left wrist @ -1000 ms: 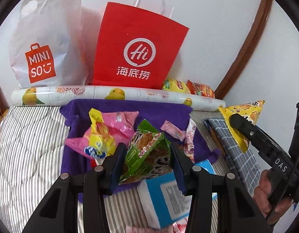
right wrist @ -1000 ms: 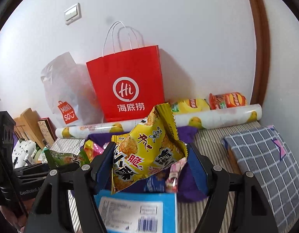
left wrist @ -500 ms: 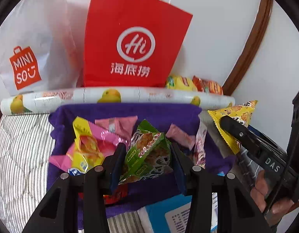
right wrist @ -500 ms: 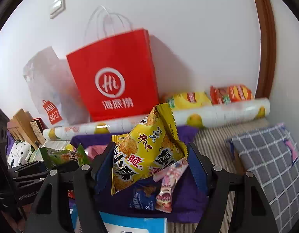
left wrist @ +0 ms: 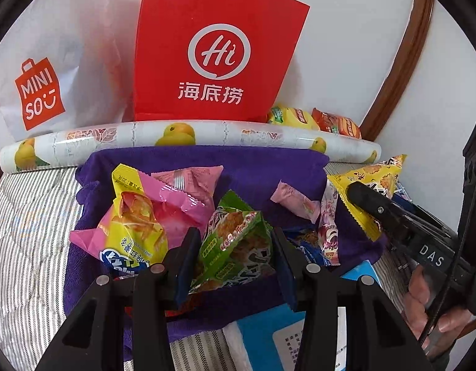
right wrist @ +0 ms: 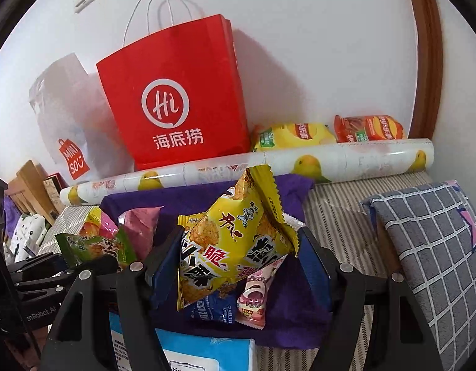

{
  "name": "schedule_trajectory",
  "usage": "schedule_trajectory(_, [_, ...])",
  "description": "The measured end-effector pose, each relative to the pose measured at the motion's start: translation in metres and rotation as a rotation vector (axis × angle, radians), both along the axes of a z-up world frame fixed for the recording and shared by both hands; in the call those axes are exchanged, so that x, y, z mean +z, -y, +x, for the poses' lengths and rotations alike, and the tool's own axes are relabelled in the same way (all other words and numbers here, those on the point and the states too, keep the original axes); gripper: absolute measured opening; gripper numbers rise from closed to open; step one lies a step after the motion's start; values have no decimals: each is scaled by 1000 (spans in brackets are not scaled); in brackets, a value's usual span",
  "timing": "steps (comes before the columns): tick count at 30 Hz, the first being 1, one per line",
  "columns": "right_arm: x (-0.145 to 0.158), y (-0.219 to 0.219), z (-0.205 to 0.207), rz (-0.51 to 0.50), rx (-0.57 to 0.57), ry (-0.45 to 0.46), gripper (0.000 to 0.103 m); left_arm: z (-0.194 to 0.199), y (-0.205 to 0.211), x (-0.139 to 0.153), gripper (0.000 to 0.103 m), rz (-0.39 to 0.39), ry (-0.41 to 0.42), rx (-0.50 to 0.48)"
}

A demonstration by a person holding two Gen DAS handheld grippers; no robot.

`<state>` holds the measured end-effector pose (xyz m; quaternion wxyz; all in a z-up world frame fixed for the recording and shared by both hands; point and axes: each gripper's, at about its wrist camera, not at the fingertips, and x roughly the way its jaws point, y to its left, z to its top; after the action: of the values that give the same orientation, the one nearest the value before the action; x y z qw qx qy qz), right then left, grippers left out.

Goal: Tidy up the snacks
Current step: 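Carry the yellow chip bag and green packet over the purple towel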

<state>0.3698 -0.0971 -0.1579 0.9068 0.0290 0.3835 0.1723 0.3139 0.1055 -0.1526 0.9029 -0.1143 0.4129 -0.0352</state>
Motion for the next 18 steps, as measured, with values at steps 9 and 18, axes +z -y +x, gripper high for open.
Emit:
schedule_trajectory(9, [-14,5,10,51,-8,-83,72,2,-6,-8,44,-43,-7,11])
schedule_trajectory(18, [-31,-5,15,8,22,-156,72,4,-4,-14,44,-56,-12,3])
